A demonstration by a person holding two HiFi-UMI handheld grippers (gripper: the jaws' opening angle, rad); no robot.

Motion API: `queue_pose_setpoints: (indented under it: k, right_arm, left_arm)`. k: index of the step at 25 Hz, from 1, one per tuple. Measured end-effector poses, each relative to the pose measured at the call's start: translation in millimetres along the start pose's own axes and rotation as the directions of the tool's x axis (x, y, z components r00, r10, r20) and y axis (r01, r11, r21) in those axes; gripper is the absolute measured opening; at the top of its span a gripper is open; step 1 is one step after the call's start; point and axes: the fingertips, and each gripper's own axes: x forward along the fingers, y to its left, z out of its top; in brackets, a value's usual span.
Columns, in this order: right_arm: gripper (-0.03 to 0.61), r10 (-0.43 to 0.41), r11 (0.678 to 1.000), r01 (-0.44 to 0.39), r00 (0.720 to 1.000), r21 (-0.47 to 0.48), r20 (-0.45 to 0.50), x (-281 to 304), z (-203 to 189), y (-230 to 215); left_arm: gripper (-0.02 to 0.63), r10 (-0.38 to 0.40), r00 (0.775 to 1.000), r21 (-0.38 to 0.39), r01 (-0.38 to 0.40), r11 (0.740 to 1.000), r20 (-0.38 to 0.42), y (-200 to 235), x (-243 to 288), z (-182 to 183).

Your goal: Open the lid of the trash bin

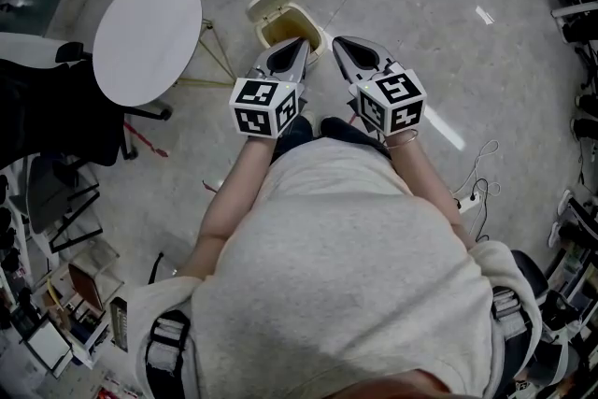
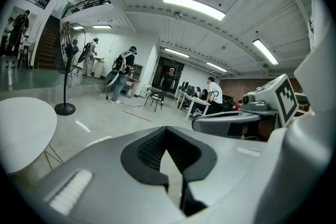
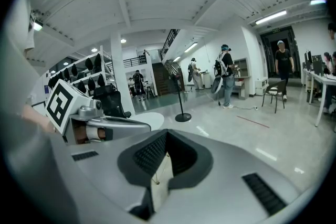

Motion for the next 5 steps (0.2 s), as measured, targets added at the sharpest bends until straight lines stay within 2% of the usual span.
queue_pose_setpoints:
  k: [5]
  right_arm:
    - [0.006, 0.002, 1.0, -0.002, 1.0, -0.002, 0.004, -2.9, 0.8, -5.5]
  left_arm:
    - [0.009, -0.012, 1.0, 0.0, 0.012, 1.0, 0.002, -7.2, 6.2, 1.5]
